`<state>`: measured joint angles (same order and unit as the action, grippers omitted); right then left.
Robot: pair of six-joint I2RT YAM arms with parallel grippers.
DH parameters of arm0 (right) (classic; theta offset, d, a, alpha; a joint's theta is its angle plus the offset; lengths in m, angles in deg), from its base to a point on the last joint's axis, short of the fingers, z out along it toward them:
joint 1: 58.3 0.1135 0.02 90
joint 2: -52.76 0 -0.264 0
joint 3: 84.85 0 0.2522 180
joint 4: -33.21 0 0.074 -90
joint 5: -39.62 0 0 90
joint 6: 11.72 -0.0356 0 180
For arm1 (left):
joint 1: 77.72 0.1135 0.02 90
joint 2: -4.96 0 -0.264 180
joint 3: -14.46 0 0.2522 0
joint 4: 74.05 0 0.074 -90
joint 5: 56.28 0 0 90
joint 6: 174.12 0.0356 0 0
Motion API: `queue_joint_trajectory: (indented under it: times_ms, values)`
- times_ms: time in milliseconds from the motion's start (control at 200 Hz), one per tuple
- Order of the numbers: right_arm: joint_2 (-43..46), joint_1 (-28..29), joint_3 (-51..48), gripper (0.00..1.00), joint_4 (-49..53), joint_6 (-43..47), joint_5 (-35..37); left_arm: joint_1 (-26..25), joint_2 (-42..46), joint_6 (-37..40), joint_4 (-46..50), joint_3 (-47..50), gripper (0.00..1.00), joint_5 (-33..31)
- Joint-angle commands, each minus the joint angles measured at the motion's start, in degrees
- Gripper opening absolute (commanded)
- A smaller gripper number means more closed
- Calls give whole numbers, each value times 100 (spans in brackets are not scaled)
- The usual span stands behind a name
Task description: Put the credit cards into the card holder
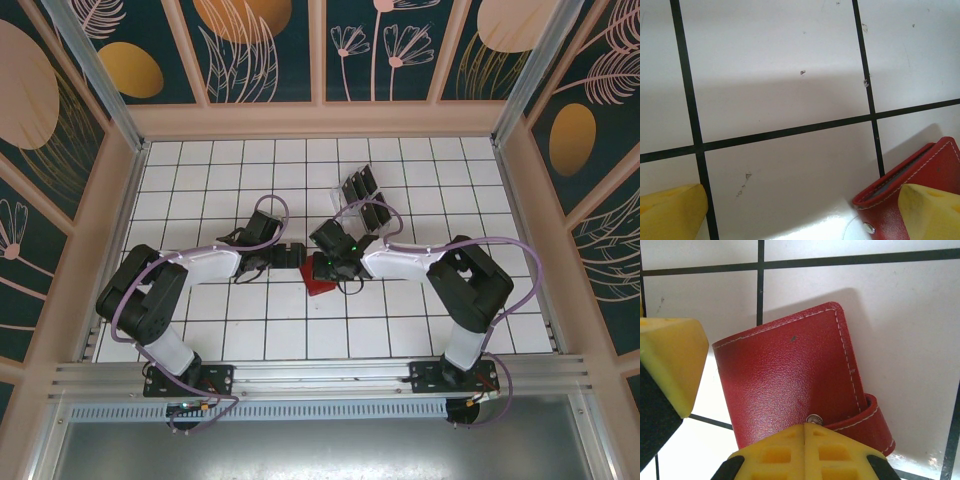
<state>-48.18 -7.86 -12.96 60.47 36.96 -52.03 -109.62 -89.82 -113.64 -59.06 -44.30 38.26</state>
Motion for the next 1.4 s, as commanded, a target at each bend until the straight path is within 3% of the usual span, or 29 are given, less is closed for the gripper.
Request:
queue_joint_trajectory:
  times_ms: [0,606,791,991,1186,1391]
  values:
    - [222,-42,215,0,57,-78,-13,-18,-305,65,-97,166,98,374]
    - [251,-109,218,0,-166,-20,-27,-18,-309,56,-88,174,99,362]
    - [438,-22,225,17,157,33,226,-25,-89,3,-19,219,98,74]
    - [340,114,437,28,472,174,560,-15,83,58,91,244,99,-26]
    - [217,204,535,31,664,277,780,-26,-87,104,105,275,98,221]
    - [22,221,593,32,684,360,797,-44,-233,180,219,265,99,-98]
